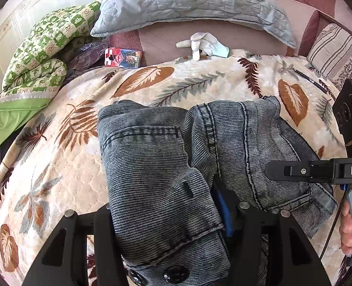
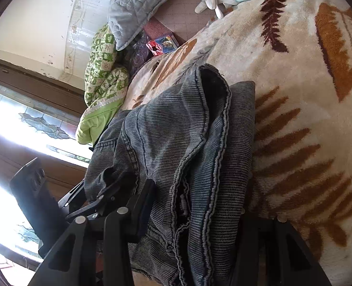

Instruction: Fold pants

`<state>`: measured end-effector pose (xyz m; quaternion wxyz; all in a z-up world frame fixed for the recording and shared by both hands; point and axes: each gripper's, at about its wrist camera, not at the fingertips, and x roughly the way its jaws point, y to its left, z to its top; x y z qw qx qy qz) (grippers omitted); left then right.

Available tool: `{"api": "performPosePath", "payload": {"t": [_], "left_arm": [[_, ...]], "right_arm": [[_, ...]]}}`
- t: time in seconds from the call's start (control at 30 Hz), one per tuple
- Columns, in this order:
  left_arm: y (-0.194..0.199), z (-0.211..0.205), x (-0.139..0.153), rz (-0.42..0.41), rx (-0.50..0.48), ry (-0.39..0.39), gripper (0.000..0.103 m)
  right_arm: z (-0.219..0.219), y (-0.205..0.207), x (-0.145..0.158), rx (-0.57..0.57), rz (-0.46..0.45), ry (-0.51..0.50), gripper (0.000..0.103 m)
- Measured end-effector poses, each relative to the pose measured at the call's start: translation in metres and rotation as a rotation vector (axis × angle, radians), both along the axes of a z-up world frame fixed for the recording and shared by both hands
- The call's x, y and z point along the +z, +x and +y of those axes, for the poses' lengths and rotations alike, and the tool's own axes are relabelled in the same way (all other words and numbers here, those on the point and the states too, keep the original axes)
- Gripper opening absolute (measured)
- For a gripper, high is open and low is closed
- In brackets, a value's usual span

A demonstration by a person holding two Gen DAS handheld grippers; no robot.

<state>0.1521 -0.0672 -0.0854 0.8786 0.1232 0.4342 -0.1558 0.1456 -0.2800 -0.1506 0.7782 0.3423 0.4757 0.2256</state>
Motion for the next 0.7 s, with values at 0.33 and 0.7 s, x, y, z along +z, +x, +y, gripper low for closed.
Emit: {"api": "performPosePath", "payload": {"t": [0.33, 0.7], "left_arm": [[-0.0017, -0.0007, -0.0011, -0.011, 0.007, 0.011, 0.060], [-0.0031, 0.0040, 0.0028, 0.005, 0.025, -0.024, 0.062]], "right_arm": [[-0.0008, -0.0020, -0.0043, -0.007, 0.026, -0.026, 0.054], [0.0021, -0.0062, 0.0023, 0.005, 0.031, -0.083, 0.059]]}}
